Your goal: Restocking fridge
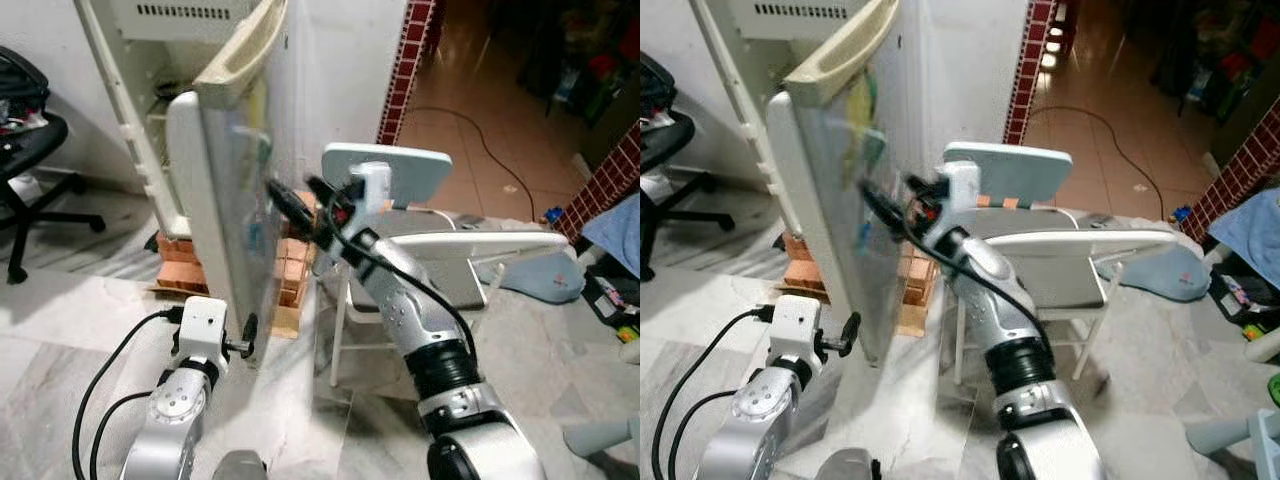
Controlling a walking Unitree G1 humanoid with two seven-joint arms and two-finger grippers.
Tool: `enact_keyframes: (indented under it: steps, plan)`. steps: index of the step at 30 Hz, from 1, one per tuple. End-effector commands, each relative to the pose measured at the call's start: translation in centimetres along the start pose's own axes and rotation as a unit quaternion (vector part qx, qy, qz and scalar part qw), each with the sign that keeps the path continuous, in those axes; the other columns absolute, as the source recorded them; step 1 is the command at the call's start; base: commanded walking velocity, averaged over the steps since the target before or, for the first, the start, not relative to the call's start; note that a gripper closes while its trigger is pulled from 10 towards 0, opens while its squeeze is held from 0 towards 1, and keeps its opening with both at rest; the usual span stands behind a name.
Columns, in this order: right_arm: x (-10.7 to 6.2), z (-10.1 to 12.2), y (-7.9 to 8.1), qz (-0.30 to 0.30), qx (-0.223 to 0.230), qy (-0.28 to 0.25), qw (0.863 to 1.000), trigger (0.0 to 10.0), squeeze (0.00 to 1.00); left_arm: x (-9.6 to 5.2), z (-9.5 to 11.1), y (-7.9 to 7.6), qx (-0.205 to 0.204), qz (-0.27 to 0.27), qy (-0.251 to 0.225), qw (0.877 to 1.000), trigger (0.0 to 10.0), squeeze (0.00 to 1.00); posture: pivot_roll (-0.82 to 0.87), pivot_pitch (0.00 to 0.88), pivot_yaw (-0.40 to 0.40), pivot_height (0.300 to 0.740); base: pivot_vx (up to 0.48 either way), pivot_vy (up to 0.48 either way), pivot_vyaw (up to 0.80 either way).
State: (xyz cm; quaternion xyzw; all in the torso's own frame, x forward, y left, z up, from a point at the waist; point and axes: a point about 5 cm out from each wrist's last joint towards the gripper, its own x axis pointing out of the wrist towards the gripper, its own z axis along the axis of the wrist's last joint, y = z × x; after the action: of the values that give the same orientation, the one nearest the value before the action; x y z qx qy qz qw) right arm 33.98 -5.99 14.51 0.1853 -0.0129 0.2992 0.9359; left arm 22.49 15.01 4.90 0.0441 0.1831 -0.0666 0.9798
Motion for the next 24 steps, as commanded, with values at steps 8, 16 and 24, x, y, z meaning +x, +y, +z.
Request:
enact_keyframes:
  steps: [8, 16, 24]
  plan:
    - [-7.6, 0.6, -7.6, -0.225, -0.112, -0.003, 0.968, 10.0, 0.0, 0.6, 2.3, 1.0, 0.034, 0.018, -0.047, 0.998, 10.0, 0.0, 0.18, 0.0, -0.036, 0.74, 0.0, 0.0, 0.0]
    - [-11.1, -1.0, -7.7, -0.294, -0.141, 0.011, 0.945, 10.0, 0.0, -0.7, 2.9, 2.3, 0.019, 0.075, -0.102, 0.992, 10.0, 0.0, 0.15, 0.0, -0.026, 0.74, 0.0, 0.0, 0.0]
    - [-11.1, -1.9, -6.3, -0.285, -0.15, 0.017, 0.947, 10.0, 0.0, -0.2, 3.3, 0.9, 0.005, 0.049, -0.122, 0.991, 10.0, 0.0, 0.12, 0.0, -0.012, 0.74, 0.0, 0.24, -0.62]
